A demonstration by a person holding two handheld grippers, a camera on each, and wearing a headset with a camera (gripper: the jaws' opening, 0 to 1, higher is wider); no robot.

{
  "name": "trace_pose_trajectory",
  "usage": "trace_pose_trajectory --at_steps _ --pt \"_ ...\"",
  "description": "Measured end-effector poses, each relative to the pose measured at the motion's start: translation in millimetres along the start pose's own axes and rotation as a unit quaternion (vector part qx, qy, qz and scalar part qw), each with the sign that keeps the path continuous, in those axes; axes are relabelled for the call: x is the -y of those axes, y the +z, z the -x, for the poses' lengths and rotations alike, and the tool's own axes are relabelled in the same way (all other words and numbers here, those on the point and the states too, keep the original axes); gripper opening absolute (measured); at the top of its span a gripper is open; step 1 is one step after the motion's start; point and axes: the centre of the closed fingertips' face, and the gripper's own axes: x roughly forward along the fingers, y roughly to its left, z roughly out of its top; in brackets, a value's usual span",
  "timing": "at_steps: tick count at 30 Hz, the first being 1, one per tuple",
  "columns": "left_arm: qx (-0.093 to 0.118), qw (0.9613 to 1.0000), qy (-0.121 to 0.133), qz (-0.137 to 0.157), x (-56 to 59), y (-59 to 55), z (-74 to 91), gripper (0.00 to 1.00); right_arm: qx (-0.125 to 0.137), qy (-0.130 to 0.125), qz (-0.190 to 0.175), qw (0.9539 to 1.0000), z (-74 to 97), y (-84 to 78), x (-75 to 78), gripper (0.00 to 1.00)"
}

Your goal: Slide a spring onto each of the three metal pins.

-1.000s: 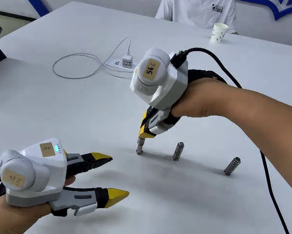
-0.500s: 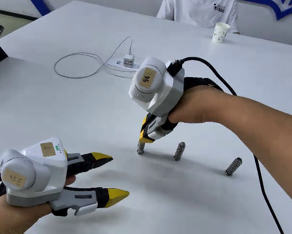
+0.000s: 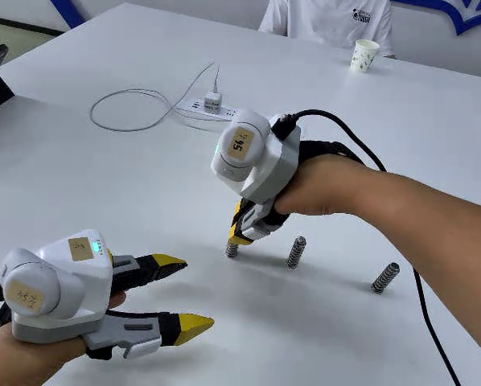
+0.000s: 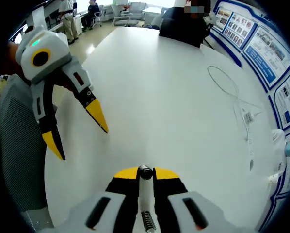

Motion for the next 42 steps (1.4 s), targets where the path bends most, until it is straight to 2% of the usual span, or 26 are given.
trace_pose_trajectory --at_steps 12,29,42 --pt "0.001 1.0 0.001 -0.001 -0.8 1.1 0.7 0.53 0.009 -0.003 -0.009 0.9999 0.7 -1.0 0.7 0.16" --pt "0.003 1.0 0.003 -0.004 0.0 5.6 0.2 0.55 0.044 -0.015 -0.041 0.9981 20.6 -7.2 -2.0 0.22" --pt "0.003 1.0 0.005 -0.006 -0.2 9.9 -0.3 0.58 0.077 -0.027 -0.065 0.9945 37.2 -15.3 -16.4 0.23"
